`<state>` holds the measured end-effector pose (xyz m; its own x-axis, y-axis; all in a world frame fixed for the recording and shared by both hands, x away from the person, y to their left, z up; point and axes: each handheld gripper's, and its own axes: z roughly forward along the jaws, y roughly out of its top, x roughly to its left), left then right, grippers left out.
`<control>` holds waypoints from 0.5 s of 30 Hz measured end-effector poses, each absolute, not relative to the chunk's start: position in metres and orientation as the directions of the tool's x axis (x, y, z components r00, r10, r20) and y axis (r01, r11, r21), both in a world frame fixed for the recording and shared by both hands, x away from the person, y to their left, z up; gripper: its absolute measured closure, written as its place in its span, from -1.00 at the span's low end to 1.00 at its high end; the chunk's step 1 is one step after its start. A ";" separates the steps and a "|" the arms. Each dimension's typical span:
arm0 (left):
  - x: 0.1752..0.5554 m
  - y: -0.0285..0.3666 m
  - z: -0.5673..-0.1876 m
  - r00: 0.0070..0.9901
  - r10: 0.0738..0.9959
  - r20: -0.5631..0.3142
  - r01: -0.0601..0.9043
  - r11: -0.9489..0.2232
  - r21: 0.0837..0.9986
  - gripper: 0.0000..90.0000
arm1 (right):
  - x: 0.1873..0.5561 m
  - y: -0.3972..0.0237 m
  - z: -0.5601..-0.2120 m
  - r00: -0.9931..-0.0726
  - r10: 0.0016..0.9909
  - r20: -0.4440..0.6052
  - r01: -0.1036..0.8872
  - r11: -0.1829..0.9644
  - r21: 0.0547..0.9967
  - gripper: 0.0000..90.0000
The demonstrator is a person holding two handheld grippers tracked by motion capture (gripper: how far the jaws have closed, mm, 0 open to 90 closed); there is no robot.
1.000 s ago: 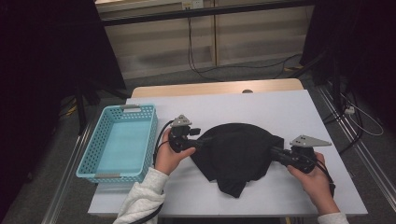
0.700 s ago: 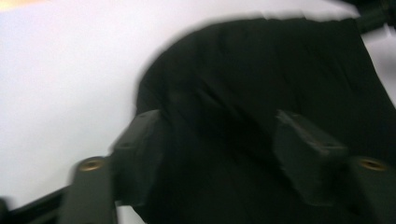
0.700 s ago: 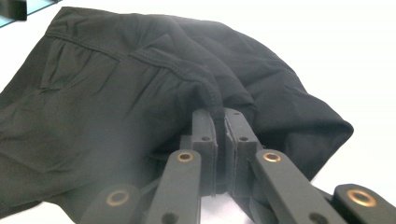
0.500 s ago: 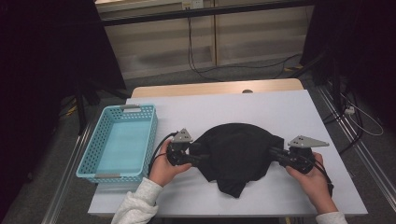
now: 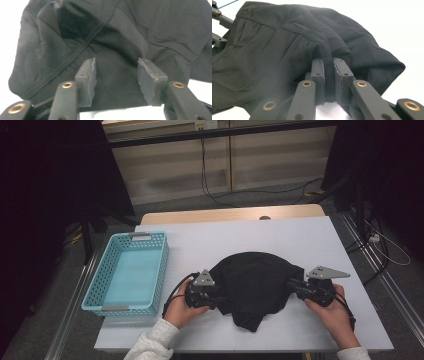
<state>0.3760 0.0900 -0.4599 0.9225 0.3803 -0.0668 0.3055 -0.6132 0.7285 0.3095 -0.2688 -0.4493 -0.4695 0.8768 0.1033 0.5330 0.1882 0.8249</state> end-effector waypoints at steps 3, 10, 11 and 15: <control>0.374 0.088 -0.458 0.920 0.382 -0.085 0.324 -0.621 0.714 0.41 | 0.311 -0.267 -0.450 -0.474 0.875 0.103 0.535 0.193 0.823 0.75; 0.372 0.086 -0.457 0.902 0.409 -0.142 0.385 -0.609 0.693 0.95 | 0.315 -0.266 -0.451 -0.477 0.871 0.120 0.543 0.185 0.819 0.76; 0.372 0.086 -0.457 0.898 0.414 -0.149 0.393 -0.601 0.696 0.95 | 0.315 -0.266 -0.451 -0.477 0.871 0.120 0.543 0.185 0.819 0.76; 0.376 0.093 -0.449 0.882 0.437 -0.179 0.414 -0.535 0.736 0.97 | 0.317 -0.266 -0.450 -0.478 0.869 0.129 0.545 0.178 0.819 0.77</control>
<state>0.3758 0.0933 -0.4494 0.8818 0.4366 -0.1785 0.4141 -0.5355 0.7361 0.3172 -0.2662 -0.4502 -0.4785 0.8685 0.1293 0.5452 0.1784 0.8191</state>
